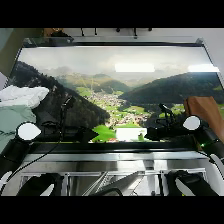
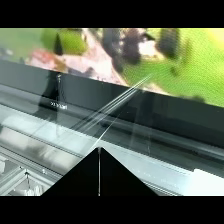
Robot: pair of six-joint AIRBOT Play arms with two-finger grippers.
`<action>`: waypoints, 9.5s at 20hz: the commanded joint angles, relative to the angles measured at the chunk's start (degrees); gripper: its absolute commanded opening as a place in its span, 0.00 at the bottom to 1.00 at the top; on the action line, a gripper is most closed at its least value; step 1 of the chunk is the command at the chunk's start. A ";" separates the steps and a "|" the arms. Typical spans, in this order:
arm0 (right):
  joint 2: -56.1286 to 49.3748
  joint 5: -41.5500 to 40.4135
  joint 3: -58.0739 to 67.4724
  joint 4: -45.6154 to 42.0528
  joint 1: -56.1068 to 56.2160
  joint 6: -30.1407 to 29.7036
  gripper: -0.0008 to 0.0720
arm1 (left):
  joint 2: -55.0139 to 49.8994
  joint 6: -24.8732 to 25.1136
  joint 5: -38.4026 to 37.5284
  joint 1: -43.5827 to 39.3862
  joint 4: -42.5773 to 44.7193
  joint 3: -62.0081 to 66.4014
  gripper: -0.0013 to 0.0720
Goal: Fold the shirts.
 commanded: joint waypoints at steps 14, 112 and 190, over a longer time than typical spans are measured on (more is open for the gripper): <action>0.04 0.04 -0.02 0.00 0.07 0.02 0.05 | -2.95 -7.28 3.96 21.38 31.67 21.46 0.04; 2.69 -5.84 61.90 31.43 -29.07 -33.81 0.05 | 4.24 0.24 -7.89 36.15 6.03 66.77 0.03; 5.33 -15.69 62.16 31.76 -35.89 -41.51 0.05 | -15.13 7.63 -20.22 48.00 -34.82 79.30 0.03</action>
